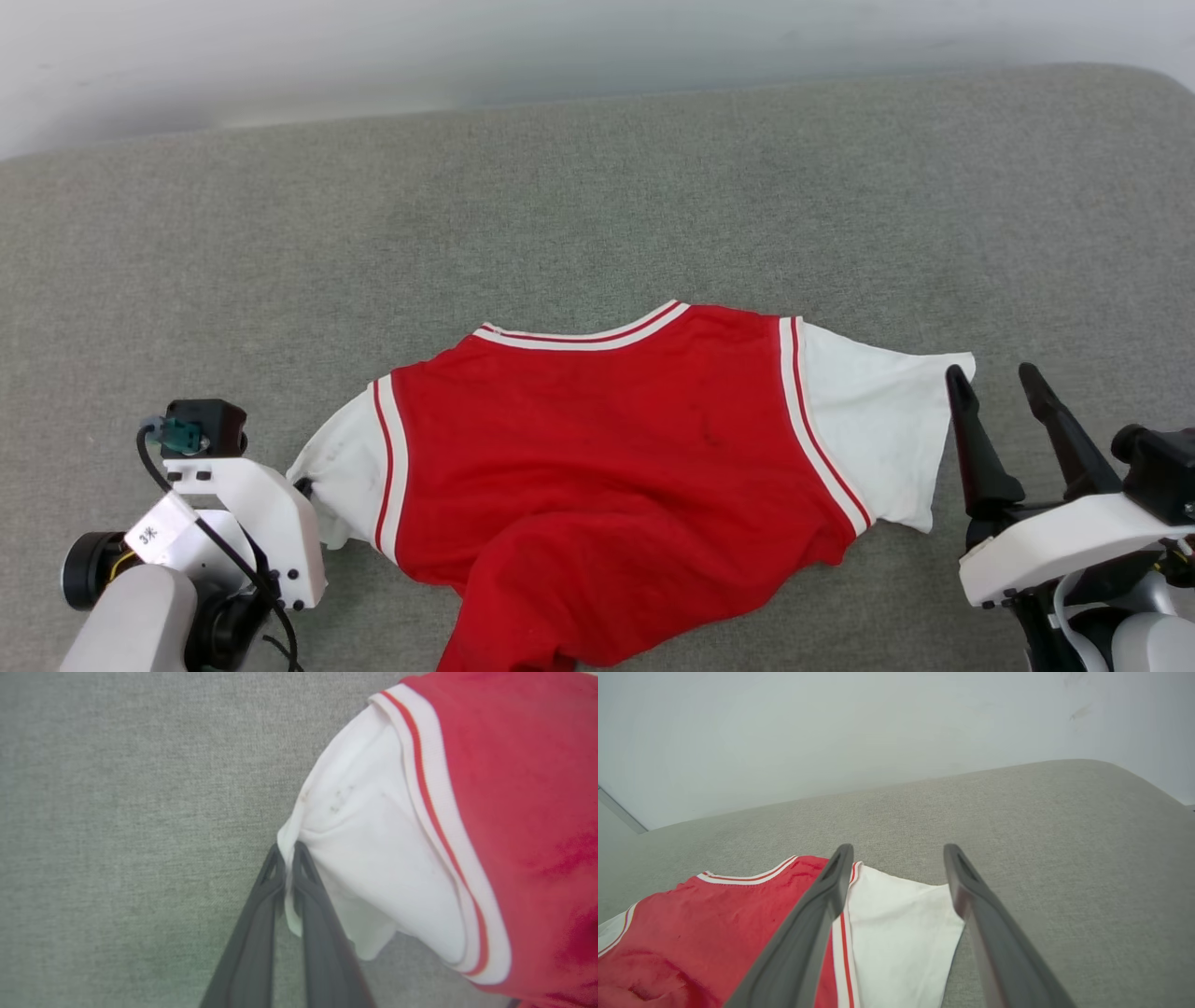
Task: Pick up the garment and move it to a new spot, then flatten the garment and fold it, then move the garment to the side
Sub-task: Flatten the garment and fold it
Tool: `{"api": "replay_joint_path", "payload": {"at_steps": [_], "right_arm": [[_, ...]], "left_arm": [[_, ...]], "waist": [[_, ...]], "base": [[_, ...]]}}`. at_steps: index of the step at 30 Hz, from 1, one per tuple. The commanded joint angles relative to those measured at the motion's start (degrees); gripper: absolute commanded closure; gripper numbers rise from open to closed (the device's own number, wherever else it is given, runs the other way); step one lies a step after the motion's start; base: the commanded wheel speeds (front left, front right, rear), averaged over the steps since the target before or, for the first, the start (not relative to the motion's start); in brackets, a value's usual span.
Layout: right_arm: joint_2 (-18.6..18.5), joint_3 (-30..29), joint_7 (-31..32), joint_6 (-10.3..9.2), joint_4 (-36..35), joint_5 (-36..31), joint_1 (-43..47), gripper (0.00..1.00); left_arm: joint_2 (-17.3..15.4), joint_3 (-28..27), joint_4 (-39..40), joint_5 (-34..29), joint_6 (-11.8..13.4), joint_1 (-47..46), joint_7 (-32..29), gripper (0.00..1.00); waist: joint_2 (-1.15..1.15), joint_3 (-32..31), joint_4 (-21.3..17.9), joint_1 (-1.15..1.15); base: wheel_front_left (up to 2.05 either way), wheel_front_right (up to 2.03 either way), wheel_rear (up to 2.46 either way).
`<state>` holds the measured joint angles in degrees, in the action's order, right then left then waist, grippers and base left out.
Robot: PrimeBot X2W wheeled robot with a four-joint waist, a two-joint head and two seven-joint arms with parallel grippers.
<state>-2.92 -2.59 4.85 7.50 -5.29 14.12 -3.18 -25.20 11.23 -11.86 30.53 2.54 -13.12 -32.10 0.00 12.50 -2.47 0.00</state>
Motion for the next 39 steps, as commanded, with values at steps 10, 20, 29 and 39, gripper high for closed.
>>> {"api": "replay_joint_path", "payload": {"at_steps": [10,20,29,39], "right_arm": [[0.06,-3.55,0.86,-0.02,1.49,2.40,1.30,0.00],[-0.30,-9.56,9.12,-0.02,5.56,4.75,0.33,0.00],[-7.28,-11.53,25.69,-0.02,16.39,10.76,-8.70,0.00],[-12.62,-4.73,38.57,-0.02,24.24,9.96,-19.40,0.00]], "left_arm": [[4.33,-2.26,-0.45,-3.31,1.03,1.36,23.10,0.00],[7.49,-1.67,5.72,-7.13,3.19,3.87,37.33,0.00],[8.52,-0.12,15.68,-9.68,5.52,4.93,39.25,0.00],[9.84,0.81,17.98,-9.21,6.14,3.09,39.63,0.00]], "waist": [[0.00,-4.66,0.23,0.00],[0.00,-6.48,1.46,0.00],[0.00,-2.38,4.30,0.00],[0.00,3.48,7.86,0.00]], "base": [[0.00,0.00,0.00],[0.00,0.00,0.00],[0.00,0.00,0.00],[0.00,0.00,0.00]]}}
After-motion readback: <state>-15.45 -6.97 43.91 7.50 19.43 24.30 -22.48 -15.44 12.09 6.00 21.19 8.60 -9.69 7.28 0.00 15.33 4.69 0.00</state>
